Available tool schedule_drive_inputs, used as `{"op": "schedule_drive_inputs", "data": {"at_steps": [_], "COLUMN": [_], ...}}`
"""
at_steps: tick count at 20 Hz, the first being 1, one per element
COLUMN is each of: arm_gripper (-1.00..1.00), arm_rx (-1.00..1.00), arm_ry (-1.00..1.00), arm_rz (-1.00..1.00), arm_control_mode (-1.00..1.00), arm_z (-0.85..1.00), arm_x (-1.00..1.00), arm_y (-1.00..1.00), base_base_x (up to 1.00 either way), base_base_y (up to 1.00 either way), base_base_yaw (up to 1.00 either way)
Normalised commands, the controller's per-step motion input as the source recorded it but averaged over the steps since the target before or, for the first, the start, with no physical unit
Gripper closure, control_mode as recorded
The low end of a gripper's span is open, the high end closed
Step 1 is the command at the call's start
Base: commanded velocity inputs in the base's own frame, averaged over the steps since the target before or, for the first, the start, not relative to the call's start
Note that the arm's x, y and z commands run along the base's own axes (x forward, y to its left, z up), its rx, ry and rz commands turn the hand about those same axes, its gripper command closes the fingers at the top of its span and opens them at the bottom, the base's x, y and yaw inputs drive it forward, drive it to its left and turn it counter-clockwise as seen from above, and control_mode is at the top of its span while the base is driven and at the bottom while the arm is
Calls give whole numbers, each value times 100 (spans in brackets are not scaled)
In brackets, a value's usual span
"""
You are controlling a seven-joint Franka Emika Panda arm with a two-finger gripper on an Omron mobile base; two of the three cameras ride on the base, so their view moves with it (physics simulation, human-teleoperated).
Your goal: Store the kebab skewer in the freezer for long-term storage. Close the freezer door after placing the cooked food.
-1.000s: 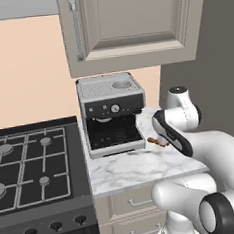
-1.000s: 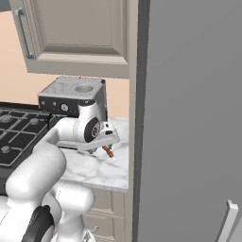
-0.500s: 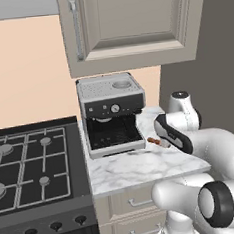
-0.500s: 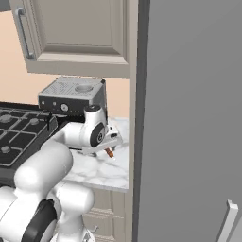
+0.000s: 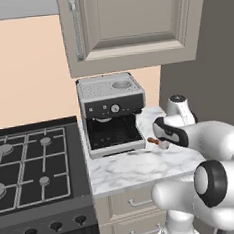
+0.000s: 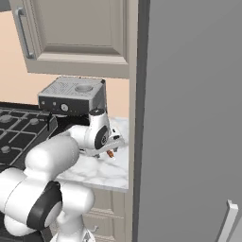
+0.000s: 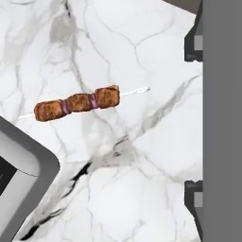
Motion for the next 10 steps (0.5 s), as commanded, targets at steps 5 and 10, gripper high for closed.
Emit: {"op": "schedule_drive_inputs", "data": {"at_steps": [5, 10], "arm_gripper": [-100, -100], "arm_rx": [0, 0], "arm_ry": [0, 0], "arm_rz": [2, 1], "arm_control_mode": [-100, -100], "arm_z": [-26, -22], "arm_x": [26, 27], "arm_y": [0, 0], "base_base_x": [0, 0], "base_base_y": [0, 0], "base_base_yaw": [0, 0]}}
